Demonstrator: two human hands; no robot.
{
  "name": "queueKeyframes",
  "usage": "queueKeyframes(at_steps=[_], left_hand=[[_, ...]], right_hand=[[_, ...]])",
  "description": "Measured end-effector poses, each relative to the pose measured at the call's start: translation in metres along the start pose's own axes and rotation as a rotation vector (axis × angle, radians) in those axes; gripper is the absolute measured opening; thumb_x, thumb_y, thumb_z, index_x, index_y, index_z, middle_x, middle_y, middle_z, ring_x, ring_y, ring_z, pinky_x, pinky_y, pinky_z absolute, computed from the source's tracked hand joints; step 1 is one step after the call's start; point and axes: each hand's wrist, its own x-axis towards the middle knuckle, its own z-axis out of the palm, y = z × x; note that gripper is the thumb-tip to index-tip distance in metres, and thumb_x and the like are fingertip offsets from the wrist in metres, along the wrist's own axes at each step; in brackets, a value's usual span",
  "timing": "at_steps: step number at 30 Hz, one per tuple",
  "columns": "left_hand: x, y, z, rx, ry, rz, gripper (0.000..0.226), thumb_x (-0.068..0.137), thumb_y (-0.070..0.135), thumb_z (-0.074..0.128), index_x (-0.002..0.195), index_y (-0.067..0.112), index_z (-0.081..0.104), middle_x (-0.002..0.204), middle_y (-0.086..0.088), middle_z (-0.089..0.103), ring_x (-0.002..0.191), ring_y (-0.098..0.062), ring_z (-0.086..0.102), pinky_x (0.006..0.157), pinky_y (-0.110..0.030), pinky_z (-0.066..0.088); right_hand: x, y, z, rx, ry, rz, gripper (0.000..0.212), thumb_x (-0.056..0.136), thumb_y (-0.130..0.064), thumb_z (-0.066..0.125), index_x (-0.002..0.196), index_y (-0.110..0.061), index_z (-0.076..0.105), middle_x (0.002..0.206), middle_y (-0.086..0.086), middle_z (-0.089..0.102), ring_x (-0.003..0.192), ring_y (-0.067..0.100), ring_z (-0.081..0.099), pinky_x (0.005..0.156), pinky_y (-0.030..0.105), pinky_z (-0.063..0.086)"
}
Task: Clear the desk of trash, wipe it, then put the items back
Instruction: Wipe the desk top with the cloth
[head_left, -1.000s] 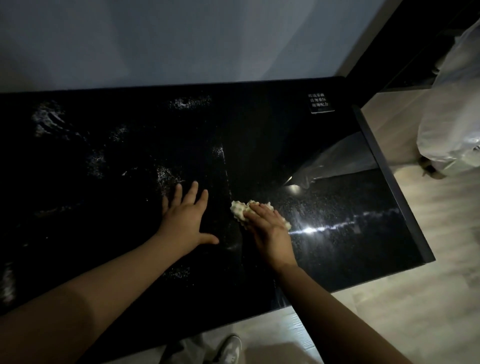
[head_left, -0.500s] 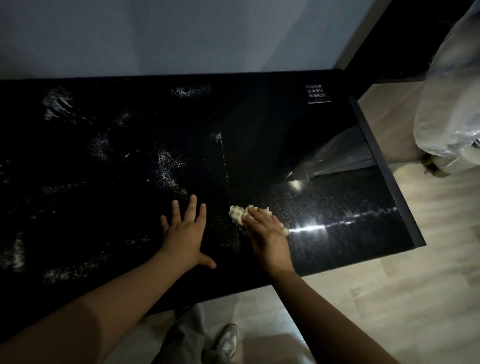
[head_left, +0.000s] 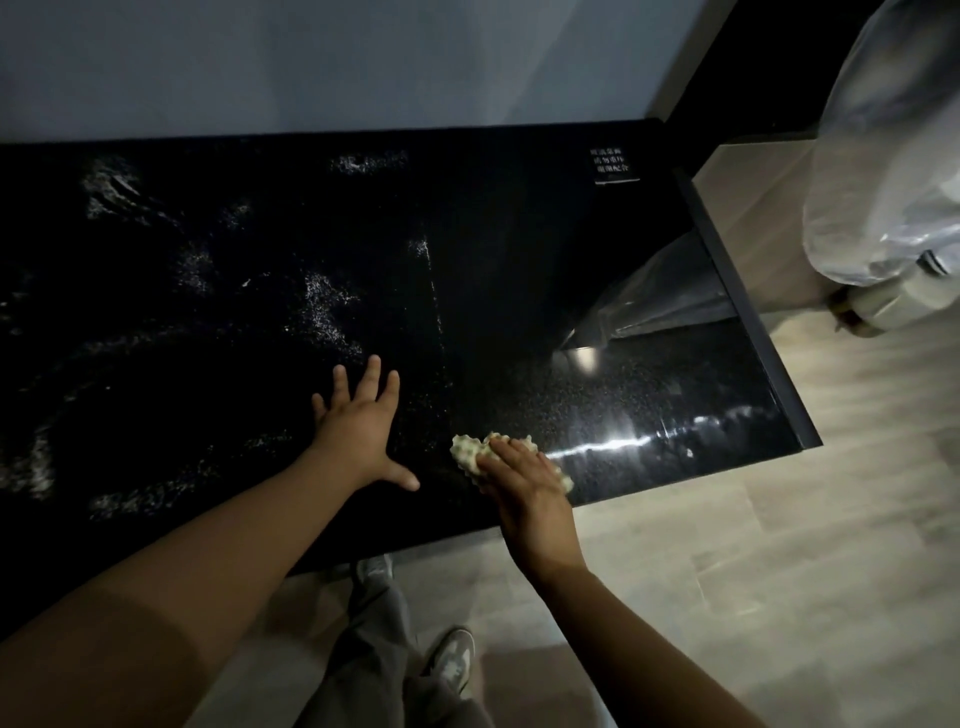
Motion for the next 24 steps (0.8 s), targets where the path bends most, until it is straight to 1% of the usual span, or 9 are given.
queueKeyframes(at_steps=[4, 8, 10, 12, 15, 17, 20, 22, 24], left_hand=[[-0.005, 0.004, 0.002, 0.016, 0.029, -0.024, 0.133, 0.06, 0.06, 0.079, 0.152, 0.022, -0.008, 0.157, -0.004, -0.025, 0.144, -0.04, -0.017, 0.117, -0.058, 0.005], [-0.018, 0.006, 0.012, 0.021, 0.1, -0.047, 0.121, 0.069, 0.062, 0.073, 0.153, 0.02, -0.004, 0.16, -0.005, -0.015, 0.146, -0.036, -0.013, 0.117, -0.058, 0.004], [-0.026, 0.006, 0.019, 0.024, 0.14, -0.048, 0.115, 0.073, 0.062, 0.068, 0.153, 0.02, -0.002, 0.16, -0.005, -0.013, 0.146, -0.035, -0.012, 0.117, -0.058, 0.004], [-0.035, 0.007, 0.025, 0.026, 0.165, -0.045, 0.111, 0.076, 0.062, 0.066, 0.153, 0.02, -0.002, 0.16, -0.004, -0.013, 0.146, -0.034, -0.012, 0.117, -0.057, 0.003], [-0.049, 0.011, 0.033, 0.015, 0.171, -0.041, 0.11, 0.077, 0.062, 0.065, 0.153, 0.021, -0.002, 0.16, -0.004, -0.013, 0.146, -0.033, -0.012, 0.117, -0.056, 0.002], [-0.06, 0.012, 0.037, -0.001, 0.173, -0.039, 0.109, 0.076, 0.061, 0.065, 0.153, 0.023, -0.002, 0.16, -0.003, -0.014, 0.146, -0.033, -0.013, 0.117, -0.056, 0.001], [-0.076, 0.013, 0.038, -0.01, 0.168, -0.035, 0.109, 0.076, 0.061, 0.066, 0.153, 0.024, -0.002, 0.16, -0.003, -0.015, 0.146, -0.033, -0.013, 0.118, -0.056, 0.003], [-0.084, 0.013, 0.036, -0.011, 0.171, -0.037, 0.108, 0.077, 0.061, 0.065, 0.153, 0.023, -0.002, 0.16, -0.003, -0.014, 0.147, -0.033, -0.011, 0.118, -0.056, 0.004], [-0.091, 0.012, 0.033, -0.028, 0.167, -0.036, 0.106, 0.078, 0.061, 0.065, 0.153, 0.022, 0.0, 0.161, -0.003, -0.011, 0.147, -0.032, -0.01, 0.118, -0.055, 0.004]], right_hand=[[-0.024, -0.003, -0.001, -0.003, 0.011, 0.006, 0.033, 0.094, -0.038, 0.047, 0.12, -0.029, 0.065, 0.137, -0.007, 0.055, 0.131, 0.014, 0.046, 0.113, 0.032, 0.027], [-0.043, -0.002, -0.005, 0.013, 0.001, -0.014, 0.031, 0.093, -0.038, 0.051, 0.118, -0.028, 0.066, 0.134, -0.006, 0.058, 0.126, 0.016, 0.05, 0.107, 0.034, 0.039], [-0.05, -0.001, -0.009, 0.009, -0.02, -0.021, 0.033, 0.092, -0.038, 0.05, 0.118, -0.027, 0.067, 0.133, -0.005, 0.059, 0.124, 0.017, 0.053, 0.105, 0.034, 0.041], [-0.056, -0.003, -0.013, 0.029, -0.034, -0.006, 0.034, 0.092, -0.037, 0.049, 0.117, -0.025, 0.068, 0.131, -0.003, 0.061, 0.122, 0.018, 0.054, 0.105, 0.03, 0.04], [-0.066, -0.004, -0.02, 0.056, -0.07, 0.027, 0.031, 0.087, -0.022, 0.058, 0.116, -0.022, 0.069, 0.131, 0.0, 0.061, 0.121, 0.018, 0.053, 0.103, 0.02, 0.035], [-0.07, -0.005, -0.026, 0.068, -0.086, 0.051, 0.032, 0.084, -0.013, 0.063, 0.114, -0.021, 0.071, 0.127, 0.001, 0.063, 0.116, 0.017, 0.056, 0.101, 0.017, 0.038], [-0.075, -0.008, -0.039, 0.064, -0.072, 0.065, 0.034, 0.083, -0.008, 0.062, 0.114, -0.02, 0.071, 0.123, 0.001, 0.065, 0.112, 0.018, 0.06, 0.097, 0.017, 0.042], [-0.074, -0.011, -0.049, 0.091, -0.047, 0.068, 0.035, 0.085, -0.01, 0.06, 0.116, -0.023, 0.07, 0.124, -0.002, 0.065, 0.112, 0.016, 0.061, 0.096, 0.022, 0.047], [-0.069, -0.014, -0.058, 0.121, -0.016, 0.059, 0.033, 0.087, -0.011, 0.059, 0.116, -0.022, 0.07, 0.123, -0.004, 0.066, 0.108, 0.013, 0.063, 0.091, 0.025, 0.051]])
